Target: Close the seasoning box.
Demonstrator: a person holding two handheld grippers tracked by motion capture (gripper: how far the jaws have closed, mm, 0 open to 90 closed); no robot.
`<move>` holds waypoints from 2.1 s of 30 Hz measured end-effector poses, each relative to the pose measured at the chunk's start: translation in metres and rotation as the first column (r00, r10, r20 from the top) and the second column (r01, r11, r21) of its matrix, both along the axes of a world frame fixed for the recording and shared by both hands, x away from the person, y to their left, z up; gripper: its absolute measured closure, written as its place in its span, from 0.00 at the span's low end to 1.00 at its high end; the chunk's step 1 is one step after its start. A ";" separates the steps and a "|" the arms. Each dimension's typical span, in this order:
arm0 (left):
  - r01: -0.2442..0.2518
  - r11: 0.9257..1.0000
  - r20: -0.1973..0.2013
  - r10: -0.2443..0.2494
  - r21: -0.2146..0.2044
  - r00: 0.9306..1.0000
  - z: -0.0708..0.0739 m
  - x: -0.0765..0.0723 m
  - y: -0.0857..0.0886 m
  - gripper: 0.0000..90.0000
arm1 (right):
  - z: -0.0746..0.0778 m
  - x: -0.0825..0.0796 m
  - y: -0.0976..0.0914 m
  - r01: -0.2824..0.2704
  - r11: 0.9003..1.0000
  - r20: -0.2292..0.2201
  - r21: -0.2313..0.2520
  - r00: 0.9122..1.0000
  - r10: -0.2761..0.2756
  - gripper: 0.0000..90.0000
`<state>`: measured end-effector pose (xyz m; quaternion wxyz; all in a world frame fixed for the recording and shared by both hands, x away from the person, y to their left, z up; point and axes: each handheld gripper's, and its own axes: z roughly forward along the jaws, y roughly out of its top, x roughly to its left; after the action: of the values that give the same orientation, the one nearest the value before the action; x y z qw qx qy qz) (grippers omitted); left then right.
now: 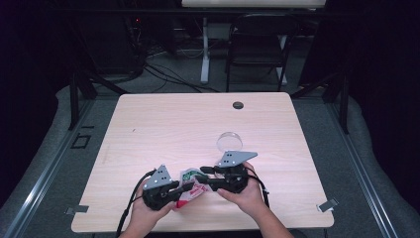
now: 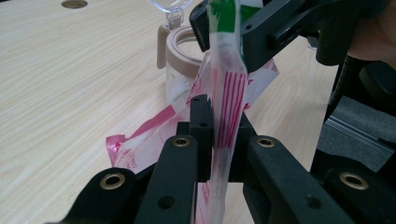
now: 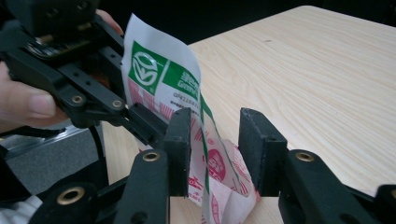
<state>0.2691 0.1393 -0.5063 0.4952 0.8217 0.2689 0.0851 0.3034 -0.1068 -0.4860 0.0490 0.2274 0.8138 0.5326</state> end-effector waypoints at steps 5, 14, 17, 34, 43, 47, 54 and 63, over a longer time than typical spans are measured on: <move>0.010 1.000 -0.014 -0.010 0.002 1.000 -0.003 0.001 -0.001 0.95 | 0.003 0.000 0.000 -0.021 0.999 0.005 0.031 1.000 0.021 0.64; 0.021 1.000 -0.044 -0.021 0.002 0.999 -0.009 0.003 -0.003 0.94 | 0.002 0.000 0.002 -0.057 0.998 -0.001 0.038 0.998 0.058 0.63; 0.023 1.000 -0.057 -0.024 -0.003 0.998 -0.011 0.004 -0.003 0.94 | 0.002 -0.001 0.003 -0.073 0.997 -0.002 0.037 0.997 0.074 0.63; -0.012 1.000 -0.096 0.011 -0.012 0.995 -0.014 0.005 -0.004 1.00 | 0.000 -0.003 0.005 -0.104 0.994 0.008 -0.045 0.994 0.105 0.83; -0.022 1.000 -0.099 0.021 -0.007 0.995 -0.015 0.005 -0.005 1.00 | 0.001 -0.004 0.005 -0.111 0.992 0.018 -0.063 0.994 0.112 1.00; -0.022 1.000 -0.103 0.021 -0.007 0.995 -0.015 0.005 -0.005 1.00 | 0.000 -0.004 0.003 -0.108 0.993 0.005 -0.052 0.994 0.108 1.00; -0.025 1.000 -0.111 0.023 -0.018 0.994 -0.015 0.006 -0.004 1.00 | 0.000 -0.004 0.004 -0.104 0.993 0.006 -0.052 0.994 0.105 0.98; -0.033 0.999 -0.125 0.028 -0.035 0.992 -0.016 0.007 -0.002 1.00 | 0.001 -0.001 -0.004 -0.100 0.995 0.002 -0.025 0.995 0.100 1.00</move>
<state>0.2759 0.1375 -0.5225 0.4915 0.8118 0.3132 0.0364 0.3019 -0.1112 -0.4850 0.0264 0.1847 0.8308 0.5244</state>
